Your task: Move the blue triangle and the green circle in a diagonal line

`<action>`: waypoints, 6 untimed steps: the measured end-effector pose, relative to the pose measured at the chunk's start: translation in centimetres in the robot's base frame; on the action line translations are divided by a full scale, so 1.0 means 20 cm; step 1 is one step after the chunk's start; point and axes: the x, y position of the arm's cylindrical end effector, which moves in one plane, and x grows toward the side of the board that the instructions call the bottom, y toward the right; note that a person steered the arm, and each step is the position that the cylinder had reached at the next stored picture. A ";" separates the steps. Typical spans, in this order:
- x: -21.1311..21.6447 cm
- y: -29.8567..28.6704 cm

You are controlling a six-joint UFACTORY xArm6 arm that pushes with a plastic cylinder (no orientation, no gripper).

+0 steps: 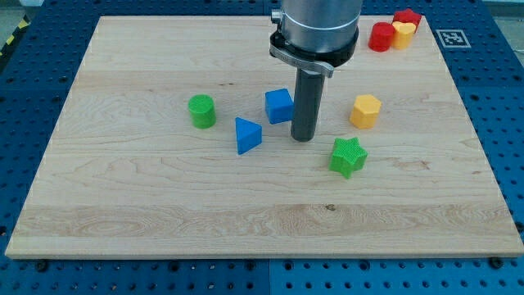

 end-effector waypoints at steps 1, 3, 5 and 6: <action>-0.02 -0.01; -0.02 -0.21; -0.02 -0.36; -0.02 -0.44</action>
